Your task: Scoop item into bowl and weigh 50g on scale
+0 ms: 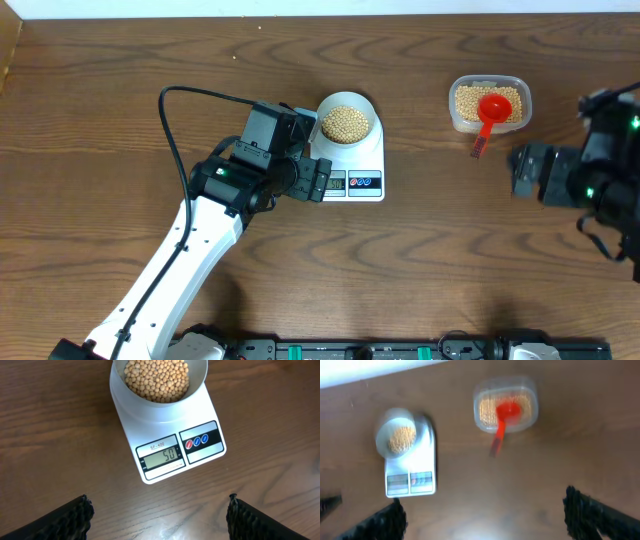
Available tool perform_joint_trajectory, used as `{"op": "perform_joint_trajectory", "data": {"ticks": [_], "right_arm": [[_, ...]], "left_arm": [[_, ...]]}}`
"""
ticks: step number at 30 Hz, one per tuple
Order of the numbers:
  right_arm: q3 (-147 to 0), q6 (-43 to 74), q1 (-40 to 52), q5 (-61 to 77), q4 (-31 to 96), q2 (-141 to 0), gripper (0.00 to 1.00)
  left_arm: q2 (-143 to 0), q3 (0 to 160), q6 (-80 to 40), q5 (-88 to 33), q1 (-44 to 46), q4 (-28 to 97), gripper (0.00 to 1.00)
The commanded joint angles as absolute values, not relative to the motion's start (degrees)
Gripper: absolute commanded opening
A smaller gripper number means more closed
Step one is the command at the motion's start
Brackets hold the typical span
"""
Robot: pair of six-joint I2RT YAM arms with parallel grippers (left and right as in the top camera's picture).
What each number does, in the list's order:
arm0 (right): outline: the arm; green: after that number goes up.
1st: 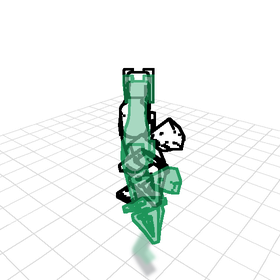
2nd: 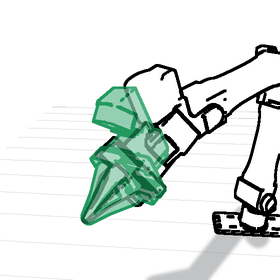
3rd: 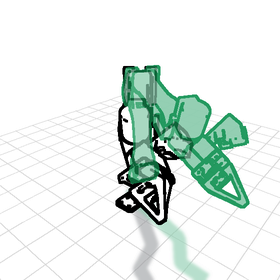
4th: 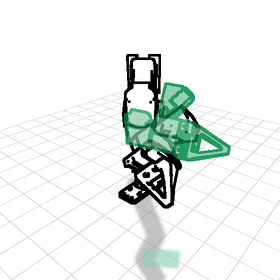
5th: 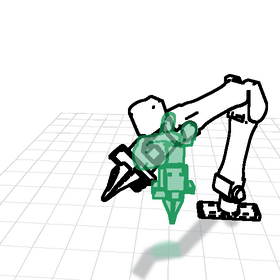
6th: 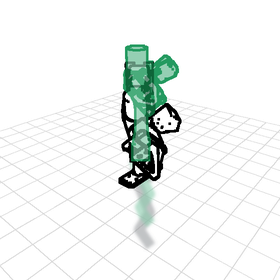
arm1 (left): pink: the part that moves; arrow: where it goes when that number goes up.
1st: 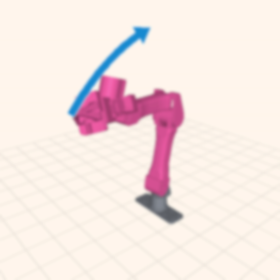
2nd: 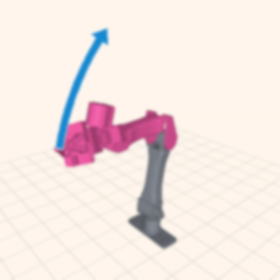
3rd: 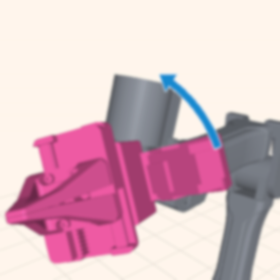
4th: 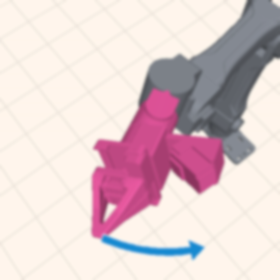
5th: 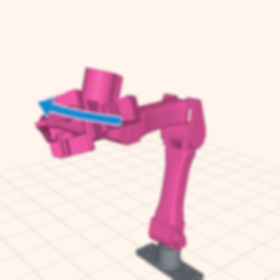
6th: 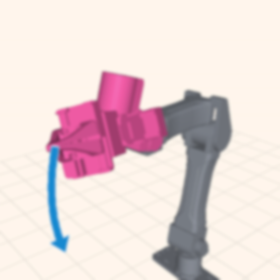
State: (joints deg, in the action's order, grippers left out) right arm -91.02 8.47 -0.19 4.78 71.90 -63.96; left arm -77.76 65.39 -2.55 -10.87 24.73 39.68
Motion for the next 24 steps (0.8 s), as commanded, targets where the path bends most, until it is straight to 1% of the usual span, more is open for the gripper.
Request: {"op": "perform_joint_trajectory", "data": {"ticks": [1,7,12,17,24], "right_arm": [[-84.99,5.91,0.82,2.85,62.46,-60.51,0.99],[-65.58,4.14,0.84,3.36,38.20,-49.50,0.99],[-46.92,1.15,0.84,3.36,21.93,-38.02,0.99],[-29.41,-0.58,0.84,3.29,11.94,-23.99,0.99],[-13.65,-0.93,0.86,3.14,5.87,-8.60,0.99]], "left_arm": [[-76.62,65.06,-1.96,-11.38,24.45,39.86,0.88],[-76.62,65.06,-1.96,-11.38,24.45,39.86,0.88],[-76.62,65.06,-1.96,-11.38,24.45,39.86,0.88],[-76.62,65.06,-1.96,-11.38,24.45,39.86,0.88],[-76.62,65.06,-1.96,-11.38,24.45,39.86,0.88]]}}
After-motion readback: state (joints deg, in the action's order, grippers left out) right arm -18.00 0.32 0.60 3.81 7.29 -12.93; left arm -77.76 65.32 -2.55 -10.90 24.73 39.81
